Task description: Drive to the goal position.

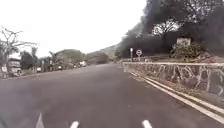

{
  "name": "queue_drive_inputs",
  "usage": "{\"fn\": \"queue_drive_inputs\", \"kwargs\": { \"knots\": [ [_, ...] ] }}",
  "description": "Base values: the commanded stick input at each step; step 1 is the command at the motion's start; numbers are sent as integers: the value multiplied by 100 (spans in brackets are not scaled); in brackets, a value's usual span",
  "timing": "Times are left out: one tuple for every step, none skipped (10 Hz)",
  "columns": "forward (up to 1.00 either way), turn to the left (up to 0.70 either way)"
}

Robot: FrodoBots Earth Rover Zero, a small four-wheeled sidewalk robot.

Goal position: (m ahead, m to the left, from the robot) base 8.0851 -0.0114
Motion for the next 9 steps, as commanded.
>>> {"fn": "queue_drive_inputs", "kwargs": {
  "knots": [
    [50, 0],
    [50, 0],
    [50, 0],
    [50, 0],
    [50, 0],
    [50, 0],
    [50, 0],
    [50, 0],
    [50, 0]
  ]
}}
